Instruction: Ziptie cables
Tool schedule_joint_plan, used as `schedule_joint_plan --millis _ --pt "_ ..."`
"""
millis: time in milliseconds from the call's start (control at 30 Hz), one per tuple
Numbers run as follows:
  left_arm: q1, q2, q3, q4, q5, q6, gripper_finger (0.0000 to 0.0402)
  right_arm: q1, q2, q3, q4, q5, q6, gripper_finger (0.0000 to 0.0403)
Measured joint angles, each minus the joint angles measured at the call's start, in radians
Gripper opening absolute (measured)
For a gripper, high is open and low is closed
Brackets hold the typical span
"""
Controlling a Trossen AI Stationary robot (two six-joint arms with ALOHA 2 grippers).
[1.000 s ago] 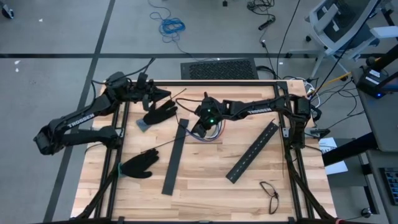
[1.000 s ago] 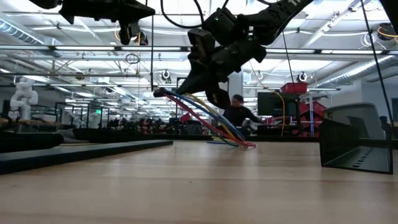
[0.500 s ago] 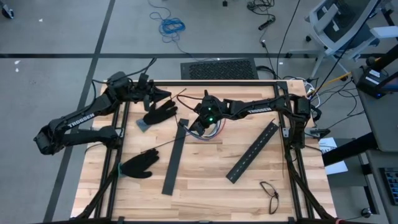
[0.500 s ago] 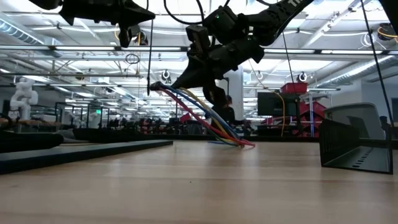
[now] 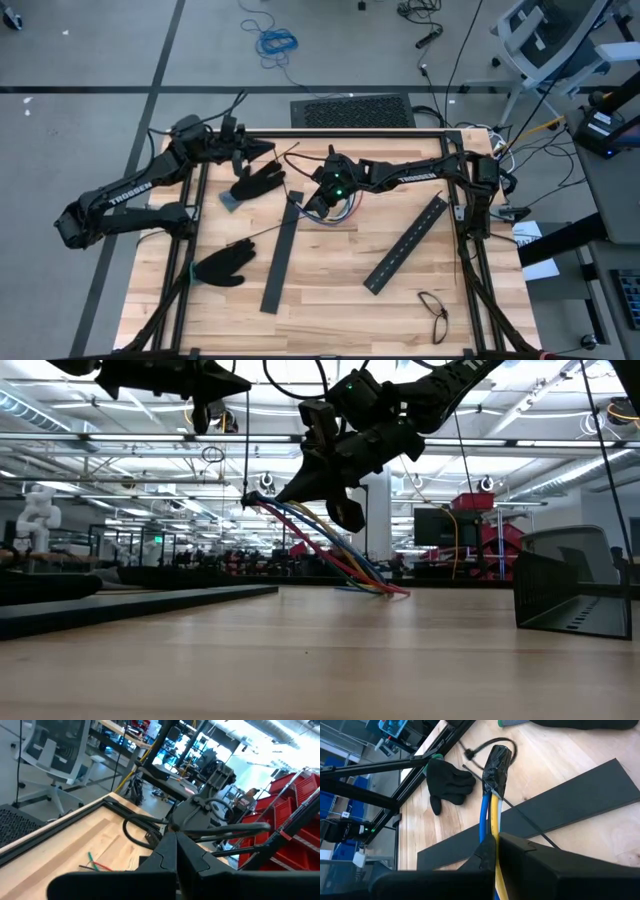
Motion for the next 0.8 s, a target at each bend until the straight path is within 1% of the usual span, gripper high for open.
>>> schedule_joint_plan --millis 333,600,733,800 --pt "0.000 0.003 0.000 0.026 0.001 -0.002 0.0000 0.000 0.000 0.000 0.001 -0.007 0.000 0.0000" --pt "-0.029 0.053 0.000 0.039 0.019 -0.002 0.0000 0.000 0.000 0.000 0.032 -0.041 0.007 0.0000" --pt "-0.035 0.092 0.000 0.117 0.030 -0.010 0.0000 0.000 0.000 0.000 0.046 -0.059 0.014 0.0000" --pt "-0.034 0.110 0.000 0.162 0.032 -0.046 0.0000 0.000 0.000 0.000 0.045 -0.076 0.013 0.0000"
